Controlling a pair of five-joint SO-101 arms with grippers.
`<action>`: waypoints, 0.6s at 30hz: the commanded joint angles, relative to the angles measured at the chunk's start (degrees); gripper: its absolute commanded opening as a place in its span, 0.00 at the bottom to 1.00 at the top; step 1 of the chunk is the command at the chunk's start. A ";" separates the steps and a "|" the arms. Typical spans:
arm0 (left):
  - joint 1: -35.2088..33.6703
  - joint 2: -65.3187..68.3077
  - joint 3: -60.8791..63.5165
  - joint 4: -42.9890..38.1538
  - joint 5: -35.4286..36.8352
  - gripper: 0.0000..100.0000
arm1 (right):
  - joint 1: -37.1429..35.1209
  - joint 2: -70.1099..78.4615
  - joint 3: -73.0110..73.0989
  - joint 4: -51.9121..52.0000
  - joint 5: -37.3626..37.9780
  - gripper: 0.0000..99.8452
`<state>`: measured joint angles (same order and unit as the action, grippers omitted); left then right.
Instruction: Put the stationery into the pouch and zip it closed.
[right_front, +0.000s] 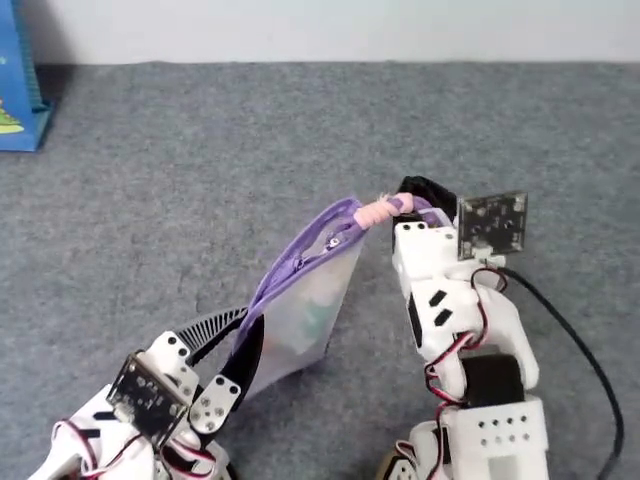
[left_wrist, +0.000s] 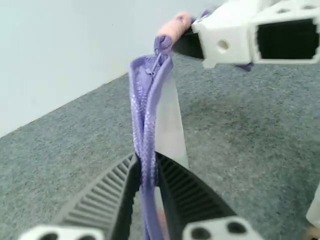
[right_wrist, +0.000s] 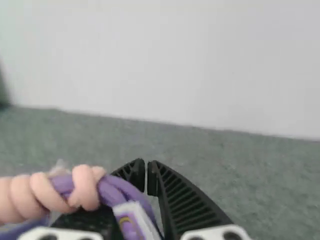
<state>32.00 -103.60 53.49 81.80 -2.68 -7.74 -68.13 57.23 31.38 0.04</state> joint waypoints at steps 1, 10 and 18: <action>0.09 -0.70 -2.86 0.26 -0.26 0.01 | 3.47 0.31 -0.53 -1.36 0.79 0.01; 0.09 -0.70 -2.77 0.26 -0.26 0.01 | -2.59 -2.33 -0.88 10.42 3.08 0.05; 0.09 -0.70 -2.68 0.09 -0.26 0.01 | -11.65 -19.56 -0.88 29.14 1.14 0.25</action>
<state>32.00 -103.60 53.41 81.89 -2.59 -15.91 -80.62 57.32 55.47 1.54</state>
